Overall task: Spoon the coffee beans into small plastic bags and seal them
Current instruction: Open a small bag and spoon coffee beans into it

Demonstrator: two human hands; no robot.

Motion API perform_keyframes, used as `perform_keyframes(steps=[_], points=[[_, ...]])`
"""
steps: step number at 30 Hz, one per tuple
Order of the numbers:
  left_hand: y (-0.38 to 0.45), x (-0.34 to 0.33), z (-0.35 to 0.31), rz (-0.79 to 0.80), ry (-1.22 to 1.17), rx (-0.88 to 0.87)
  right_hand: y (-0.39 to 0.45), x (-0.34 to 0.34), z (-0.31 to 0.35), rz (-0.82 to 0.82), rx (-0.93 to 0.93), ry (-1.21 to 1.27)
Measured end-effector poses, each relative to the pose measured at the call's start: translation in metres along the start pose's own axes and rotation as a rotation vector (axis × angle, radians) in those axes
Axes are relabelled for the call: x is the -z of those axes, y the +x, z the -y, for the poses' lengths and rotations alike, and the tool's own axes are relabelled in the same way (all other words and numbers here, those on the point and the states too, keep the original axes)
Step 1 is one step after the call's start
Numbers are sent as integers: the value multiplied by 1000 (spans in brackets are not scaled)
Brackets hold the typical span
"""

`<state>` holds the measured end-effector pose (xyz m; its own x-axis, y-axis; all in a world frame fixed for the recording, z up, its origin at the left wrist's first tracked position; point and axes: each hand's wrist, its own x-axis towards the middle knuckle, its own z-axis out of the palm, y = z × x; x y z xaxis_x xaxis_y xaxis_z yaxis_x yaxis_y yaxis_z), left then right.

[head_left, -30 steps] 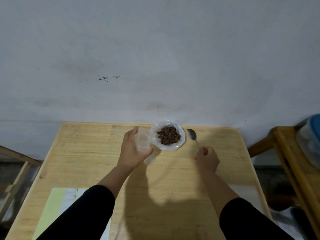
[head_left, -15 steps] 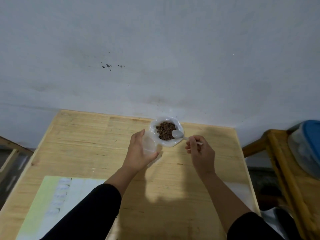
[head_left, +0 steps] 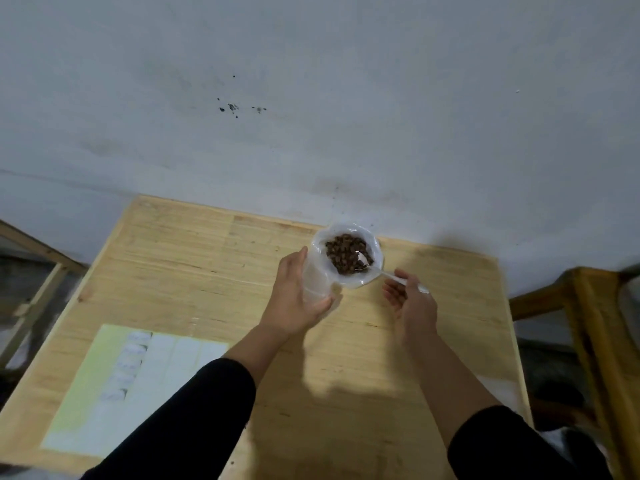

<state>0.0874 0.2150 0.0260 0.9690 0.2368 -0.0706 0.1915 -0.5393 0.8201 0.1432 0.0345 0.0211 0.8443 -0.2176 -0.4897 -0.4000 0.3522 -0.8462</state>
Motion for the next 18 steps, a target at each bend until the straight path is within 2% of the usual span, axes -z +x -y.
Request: perform_keyframes(steps=[9,18], points=[[3,-2,2,10,7,-20,-14,3,21,99,-4,91],[2,-3,3,17,10,-44,-34,3,20,250,84,-93]])
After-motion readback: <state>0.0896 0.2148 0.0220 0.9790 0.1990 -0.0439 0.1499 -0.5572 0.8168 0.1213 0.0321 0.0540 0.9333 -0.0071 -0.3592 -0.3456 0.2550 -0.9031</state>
